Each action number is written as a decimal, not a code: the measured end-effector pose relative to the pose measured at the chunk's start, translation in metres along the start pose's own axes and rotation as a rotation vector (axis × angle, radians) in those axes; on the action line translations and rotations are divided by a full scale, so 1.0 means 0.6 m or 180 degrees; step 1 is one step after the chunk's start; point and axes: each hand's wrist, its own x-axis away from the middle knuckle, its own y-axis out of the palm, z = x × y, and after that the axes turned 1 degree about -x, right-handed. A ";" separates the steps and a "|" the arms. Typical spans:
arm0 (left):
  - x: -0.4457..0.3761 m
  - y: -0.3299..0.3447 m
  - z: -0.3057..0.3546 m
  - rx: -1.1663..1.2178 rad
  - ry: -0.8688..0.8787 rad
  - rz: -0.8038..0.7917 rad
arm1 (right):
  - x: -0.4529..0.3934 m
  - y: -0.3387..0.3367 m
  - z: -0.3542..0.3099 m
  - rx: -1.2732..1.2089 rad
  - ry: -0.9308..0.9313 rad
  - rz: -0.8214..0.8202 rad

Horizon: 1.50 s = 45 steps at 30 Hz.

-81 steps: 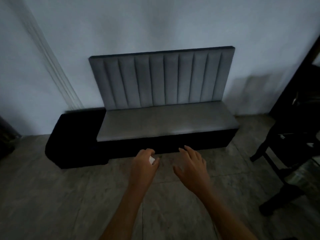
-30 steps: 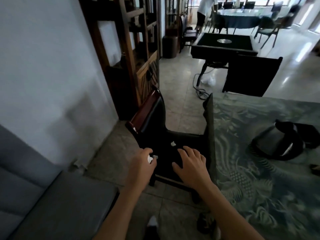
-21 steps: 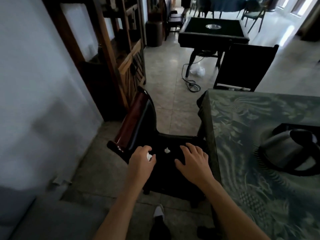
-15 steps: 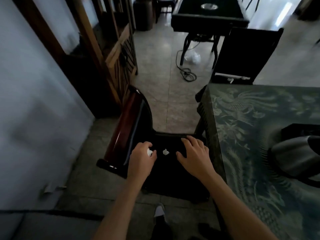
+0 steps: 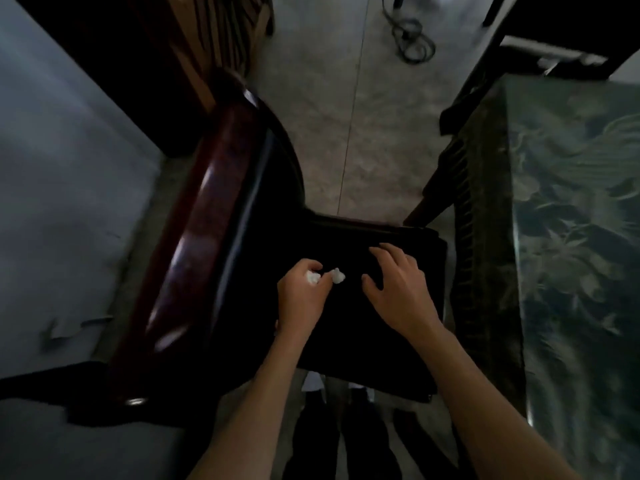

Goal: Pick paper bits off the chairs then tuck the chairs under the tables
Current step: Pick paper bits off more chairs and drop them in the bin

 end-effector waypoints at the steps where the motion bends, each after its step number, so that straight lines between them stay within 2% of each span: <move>1: -0.008 0.021 -0.021 -0.0001 -0.0060 0.0058 | -0.010 0.023 0.014 -0.0040 0.0010 -0.0061; 5: -0.053 0.110 -0.127 -0.0019 -0.0364 0.0195 | -0.069 0.143 0.070 -0.0132 -0.0002 -0.0379; 10: -0.092 0.168 -0.218 0.0511 -0.0619 0.0345 | -0.129 0.265 0.098 -0.0239 -0.0145 -0.0578; 18: -0.109 0.202 -0.283 0.1248 -0.1147 0.0405 | -0.187 0.371 0.123 -0.0071 -0.0548 -0.0562; 26: -0.108 0.205 -0.288 0.2036 -0.1794 0.0412 | -0.181 0.388 0.147 -0.0357 -0.0250 -0.0585; 30: -0.106 0.201 -0.281 0.3069 -0.2057 0.0401 | -0.172 0.377 0.155 -0.0895 0.0192 -0.0592; 33: -0.106 0.201 -0.275 0.3677 -0.2151 0.0463 | -0.142 0.362 0.142 -0.1362 0.0248 -0.0329; 36: -0.103 0.203 -0.269 0.4263 -0.2320 0.0397 | -0.102 0.351 0.116 -0.1930 0.0596 -0.0149; 39: -0.094 0.212 -0.260 0.4680 -0.2327 0.0321 | -0.062 0.353 0.086 -0.2511 0.0783 -0.0316; 42: -0.078 0.218 -0.249 0.4817 -0.2273 0.0238 | -0.032 0.364 0.067 -0.2685 0.0946 -0.0295; 45: -0.058 0.223 -0.250 0.4560 -0.2263 0.0229 | -0.013 0.375 0.058 -0.2190 0.0698 -0.0211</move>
